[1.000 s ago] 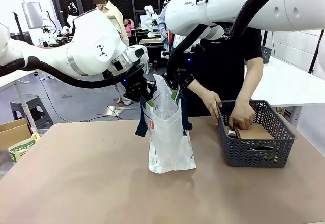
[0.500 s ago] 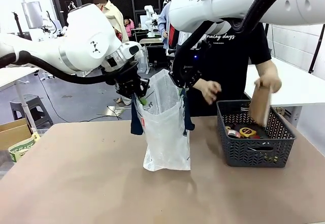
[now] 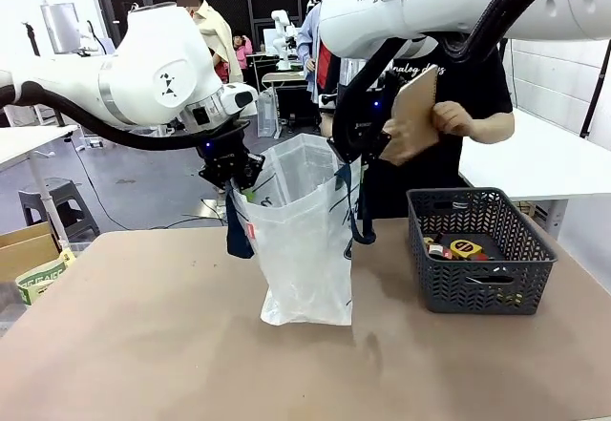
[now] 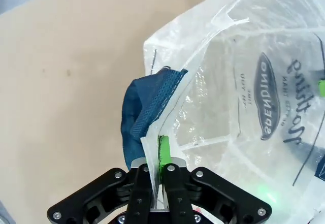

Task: Transfer purchased items from the store into the shopping bag.
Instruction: Open the Reusable shopping bag in the center of the table, then move the Reusable shopping bag to the right side of the table.

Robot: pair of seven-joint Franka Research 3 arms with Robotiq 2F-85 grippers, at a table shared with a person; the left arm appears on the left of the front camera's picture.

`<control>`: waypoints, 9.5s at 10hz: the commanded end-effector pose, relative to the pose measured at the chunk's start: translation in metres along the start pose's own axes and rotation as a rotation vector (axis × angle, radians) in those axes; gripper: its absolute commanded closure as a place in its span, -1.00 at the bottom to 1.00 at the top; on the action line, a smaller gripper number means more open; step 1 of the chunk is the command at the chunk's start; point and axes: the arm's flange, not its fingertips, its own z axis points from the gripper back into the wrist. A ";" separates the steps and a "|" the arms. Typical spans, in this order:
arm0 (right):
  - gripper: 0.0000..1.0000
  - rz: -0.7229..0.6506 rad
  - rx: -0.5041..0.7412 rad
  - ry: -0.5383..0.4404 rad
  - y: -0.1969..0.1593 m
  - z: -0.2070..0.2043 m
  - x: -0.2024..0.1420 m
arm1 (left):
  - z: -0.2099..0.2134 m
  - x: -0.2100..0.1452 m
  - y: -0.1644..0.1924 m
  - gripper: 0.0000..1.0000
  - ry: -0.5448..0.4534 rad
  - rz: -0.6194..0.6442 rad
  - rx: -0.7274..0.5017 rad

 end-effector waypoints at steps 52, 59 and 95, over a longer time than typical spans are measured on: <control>1.00 0.151 -0.035 -0.026 -0.016 0.006 -0.006 | 0.013 -0.001 0.017 1.00 -0.045 -0.075 -0.076; 1.00 0.167 -0.042 0.002 -0.017 0.005 -0.001 | 0.011 0.005 0.014 1.00 -0.029 -0.089 -0.067; 1.00 0.167 -0.042 0.002 -0.017 0.005 -0.001 | 0.011 0.005 0.014 1.00 -0.029 -0.089 -0.067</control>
